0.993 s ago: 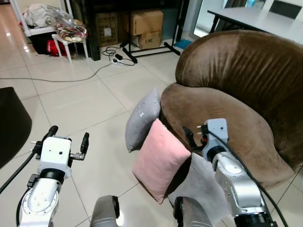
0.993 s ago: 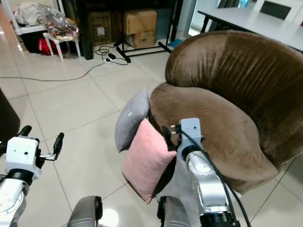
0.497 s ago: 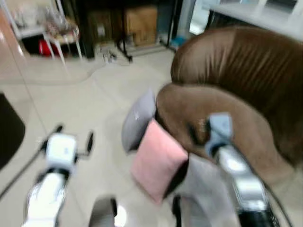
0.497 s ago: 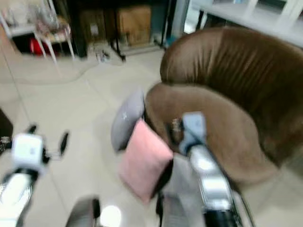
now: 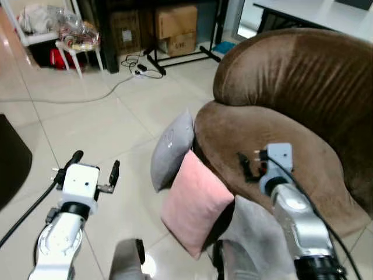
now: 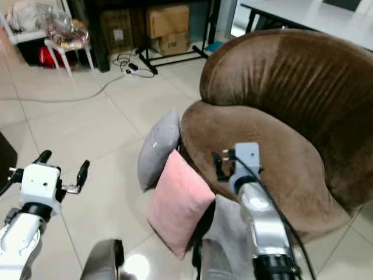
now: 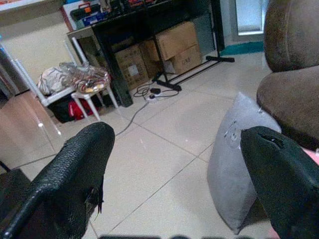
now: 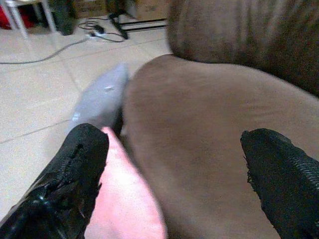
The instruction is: Move the pillow to the sofa from floor
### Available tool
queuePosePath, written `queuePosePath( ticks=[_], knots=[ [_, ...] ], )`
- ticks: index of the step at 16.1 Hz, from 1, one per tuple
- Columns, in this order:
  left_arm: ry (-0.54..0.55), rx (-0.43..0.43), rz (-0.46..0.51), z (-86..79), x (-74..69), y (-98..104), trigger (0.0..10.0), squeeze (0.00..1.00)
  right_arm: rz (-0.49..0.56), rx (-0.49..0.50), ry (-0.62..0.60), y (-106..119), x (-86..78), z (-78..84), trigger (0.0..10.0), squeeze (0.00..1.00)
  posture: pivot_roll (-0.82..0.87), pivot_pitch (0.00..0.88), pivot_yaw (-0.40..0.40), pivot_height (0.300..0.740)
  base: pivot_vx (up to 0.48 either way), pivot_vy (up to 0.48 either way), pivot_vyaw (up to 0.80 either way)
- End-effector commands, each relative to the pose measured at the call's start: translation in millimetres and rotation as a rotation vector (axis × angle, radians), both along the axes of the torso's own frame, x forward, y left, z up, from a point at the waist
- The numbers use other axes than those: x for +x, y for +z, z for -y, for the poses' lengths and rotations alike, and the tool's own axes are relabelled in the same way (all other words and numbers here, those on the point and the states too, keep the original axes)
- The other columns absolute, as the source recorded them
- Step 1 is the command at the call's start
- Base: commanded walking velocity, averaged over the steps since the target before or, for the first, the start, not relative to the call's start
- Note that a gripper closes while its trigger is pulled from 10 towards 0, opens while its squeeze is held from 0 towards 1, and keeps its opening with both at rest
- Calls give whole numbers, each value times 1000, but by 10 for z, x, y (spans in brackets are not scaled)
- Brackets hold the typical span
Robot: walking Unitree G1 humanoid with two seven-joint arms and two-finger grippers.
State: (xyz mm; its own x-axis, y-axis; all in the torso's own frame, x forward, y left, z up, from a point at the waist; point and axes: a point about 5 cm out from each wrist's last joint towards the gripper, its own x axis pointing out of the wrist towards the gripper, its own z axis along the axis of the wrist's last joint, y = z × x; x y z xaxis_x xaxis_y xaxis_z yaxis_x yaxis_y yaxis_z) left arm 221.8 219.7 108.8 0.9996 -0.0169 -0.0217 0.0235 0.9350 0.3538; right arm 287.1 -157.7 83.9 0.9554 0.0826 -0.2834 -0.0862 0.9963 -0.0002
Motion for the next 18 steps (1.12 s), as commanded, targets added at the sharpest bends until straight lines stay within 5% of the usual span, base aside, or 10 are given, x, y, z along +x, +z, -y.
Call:
queuePosePath(
  ticks=[1, 10, 12, 16, 18],
  knots=[
    [-34, 18, -21, 28, -4, -35, 10000, 0, -1, 0, 5, 2, 24, -29, 10000, 0, -2, 0, -63, 560, 0, 0, 0],
    [-146, 42, -73, 66, -40, -82, 10000, 0, -90, -132, 9, -150, 198, 163, 10000, 0, 19, 0, -94, 475, 0, 0, 0],
    [-191, 36, -100, 124, -80, -107, 10000, 0, -113, -145, -42, -169, 326, 308, 10000, 1000, 16, 0, -93, 475, 0, 0, 0],
    [-288, 14, -126, 213, -129, -90, 10000, 0, -178, -248, -2, -169, 500, 443, 10000, 1000, 15, 0, -93, 475, 0, 0, 0],
    [-373, -3, -167, 214, -195, -60, 10000, 0, -317, -430, 154, -217, 523, 636, 10000, 1000, 21, 0, -93, 475, 0, 0, 0]
  ],
)
